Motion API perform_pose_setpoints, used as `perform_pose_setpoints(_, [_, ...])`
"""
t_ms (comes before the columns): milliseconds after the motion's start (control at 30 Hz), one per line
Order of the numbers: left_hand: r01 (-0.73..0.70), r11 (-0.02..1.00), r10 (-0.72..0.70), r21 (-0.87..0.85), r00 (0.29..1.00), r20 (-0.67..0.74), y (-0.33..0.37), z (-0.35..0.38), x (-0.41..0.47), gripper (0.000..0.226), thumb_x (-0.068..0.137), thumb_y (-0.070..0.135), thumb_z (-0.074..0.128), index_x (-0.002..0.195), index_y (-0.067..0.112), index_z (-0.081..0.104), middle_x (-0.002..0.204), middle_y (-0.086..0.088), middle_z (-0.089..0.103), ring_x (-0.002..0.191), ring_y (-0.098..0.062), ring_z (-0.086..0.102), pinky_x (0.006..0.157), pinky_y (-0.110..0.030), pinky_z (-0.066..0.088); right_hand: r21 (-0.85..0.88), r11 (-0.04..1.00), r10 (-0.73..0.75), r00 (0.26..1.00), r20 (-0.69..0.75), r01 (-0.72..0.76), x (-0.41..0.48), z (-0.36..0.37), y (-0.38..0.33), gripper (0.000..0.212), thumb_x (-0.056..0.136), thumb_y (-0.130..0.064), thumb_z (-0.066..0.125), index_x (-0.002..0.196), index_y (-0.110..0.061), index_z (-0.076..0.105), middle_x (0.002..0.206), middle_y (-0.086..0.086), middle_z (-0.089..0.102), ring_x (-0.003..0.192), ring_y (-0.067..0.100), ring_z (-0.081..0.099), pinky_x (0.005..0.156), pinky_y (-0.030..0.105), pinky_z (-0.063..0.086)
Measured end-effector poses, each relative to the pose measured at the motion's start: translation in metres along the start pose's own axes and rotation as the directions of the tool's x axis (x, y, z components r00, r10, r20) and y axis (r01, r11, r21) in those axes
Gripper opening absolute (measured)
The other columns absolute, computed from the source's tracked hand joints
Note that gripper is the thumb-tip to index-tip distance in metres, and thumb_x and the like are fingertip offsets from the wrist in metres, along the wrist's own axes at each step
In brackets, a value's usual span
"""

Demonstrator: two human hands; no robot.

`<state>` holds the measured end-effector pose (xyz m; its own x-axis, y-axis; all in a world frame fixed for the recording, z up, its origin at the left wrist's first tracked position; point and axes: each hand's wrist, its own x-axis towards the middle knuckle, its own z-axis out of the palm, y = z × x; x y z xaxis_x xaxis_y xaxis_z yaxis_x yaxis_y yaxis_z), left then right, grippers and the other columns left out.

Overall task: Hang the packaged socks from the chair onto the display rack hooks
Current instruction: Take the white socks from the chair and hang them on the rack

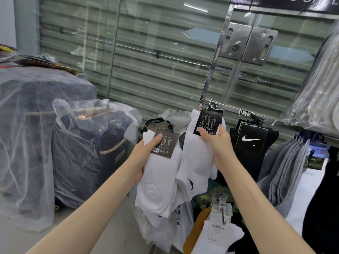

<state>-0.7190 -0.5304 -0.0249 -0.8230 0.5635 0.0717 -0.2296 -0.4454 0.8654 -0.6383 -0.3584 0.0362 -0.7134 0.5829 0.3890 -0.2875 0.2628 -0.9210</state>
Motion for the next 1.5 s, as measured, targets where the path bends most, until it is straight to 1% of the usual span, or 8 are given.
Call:
perform_pose_setpoints(267, [0.013, 1.000, -0.013, -0.002, 1.000, -0.021, 0.004, -0.003, 0.000, 0.025, 0.085, 0.031, 0.067, 0.104, 0.015, 0.067, 0.077, 0.001, 0.077, 0.063, -0.012, 0.071, 0.053, -0.022, 0.054, -0.034, 0.993, 0.114, 0.990, -0.083, -0.117, 0.019, 0.004, -0.007, 0.021, 0.085, -0.003, 0.061, 0.105, -0.008, 0.061, 0.084, -0.003, 0.062, 0.078, 0.012, 0.058, 0.063, 0.021, 0.046])
perform_pose_setpoints(467, [0.025, 1.000, -0.025, 0.008, 1.000, -0.013, 0.009, -0.001, -0.003, 0.030, 0.085, 0.032, 0.066, 0.108, 0.013, 0.066, 0.076, 0.000, 0.076, 0.061, -0.012, 0.070, 0.052, -0.021, 0.054, -0.414, 0.910, -0.140, 0.956, -0.257, 0.022, 0.018, 0.003, 0.008, 0.032, 0.082, -0.022, 0.065, 0.108, -0.008, 0.051, 0.100, -0.003, 0.054, 0.093, 0.015, 0.048, 0.069, 0.022, 0.038])
perform_pose_setpoints(633, [0.151, 0.987, -0.144, -0.060, 0.984, 0.108, 0.020, -0.003, -0.006, 0.026, 0.078, 0.036, 0.068, 0.086, 0.013, 0.077, 0.073, -0.004, 0.075, 0.056, -0.015, 0.070, 0.051, -0.021, 0.055, -0.543, 0.827, -0.310, 0.923, -0.227, 0.144, 0.016, 0.004, 0.019, 0.030, 0.086, -0.020, 0.062, 0.108, -0.007, 0.048, 0.095, -0.004, 0.054, 0.068, -0.005, 0.037, 0.051, 0.008, 0.035])
perform_pose_setpoints(833, [0.181, 0.979, -0.146, -0.091, 0.941, 0.307, 0.031, 0.000, -0.010, 0.031, 0.066, 0.039, 0.072, 0.081, 0.014, 0.080, 0.076, -0.004, 0.075, 0.062, -0.015, 0.071, 0.061, -0.025, 0.058, -0.658, 0.741, -0.335, 0.923, -0.190, 0.134, 0.012, 0.004, 0.016, 0.040, 0.084, -0.023, 0.064, 0.111, -0.006, 0.040, 0.114, 0.009, 0.058, 0.090, 0.022, 0.055, 0.060, 0.020, 0.035])
perform_pose_setpoints(1000, [-0.003, 1.000, -0.002, 0.030, 0.987, 0.161, 0.023, 0.020, -0.006, 0.018, 0.088, 0.029, 0.062, 0.090, 0.015, 0.073, 0.074, 0.000, 0.076, 0.060, -0.010, 0.070, 0.053, -0.017, 0.054, -0.758, 0.567, -0.674, 0.711, -0.201, 0.324, -0.023, 0.022, 0.007, 0.044, 0.085, -0.036, 0.057, 0.117, -0.008, 0.044, 0.114, 0.005, 0.039, 0.099, 0.014, 0.040, 0.085, 0.022, 0.030])
perform_pose_setpoints(1100, [-0.130, 0.991, 0.127, 0.020, 0.988, 0.088, 0.015, 0.025, -0.002, 0.019, 0.090, 0.025, 0.061, 0.104, 0.015, 0.069, 0.091, -0.003, 0.076, 0.075, -0.012, 0.072, 0.063, -0.021, 0.057, -0.427, 0.858, -0.264, 0.958, 0.107, 0.284, -0.037, 0.034, -0.002, 0.064, 0.072, -0.067, 0.057, 0.113, -0.019, 0.047, 0.104, -0.010, 0.050, 0.090, 0.000, 0.051, 0.073, 0.012, 0.038])
perform_pose_setpoints(1167, [-0.152, 0.988, 0.151, 0.005, 0.986, 0.065, 0.012, 0.027, 0.000, 0.020, 0.091, 0.027, 0.061, 0.106, 0.017, 0.068, 0.096, -0.005, 0.076, 0.080, -0.015, 0.072, 0.066, -0.023, 0.058, -0.347, 0.927, -0.039, 0.956, 0.290, 0.143, -0.039, 0.036, 0.002, 0.055, 0.068, -0.055, 0.070, 0.110, -0.023, 0.054, 0.099, -0.021, 0.058, 0.086, -0.016, 0.053, 0.067, 0.005, 0.041])
perform_pose_setpoints(1500, [-0.042, 0.998, 0.047, -0.048, 0.992, 0.117, 0.006, 0.015, 0.001, 0.039, 0.095, 0.029, 0.051, 0.125, 0.005, 0.060, 0.118, -0.016, 0.068, 0.108, -0.030, 0.065, 0.088, -0.036, 0.055, -0.188, 0.981, -0.001, 0.966, 0.258, 0.051, -0.028, 0.029, 0.008, 0.033, 0.086, -0.026, 0.062, 0.118, -0.024, 0.051, 0.115, -0.007, 0.062, 0.108, 0.007, 0.058, 0.094, 0.031, 0.048])
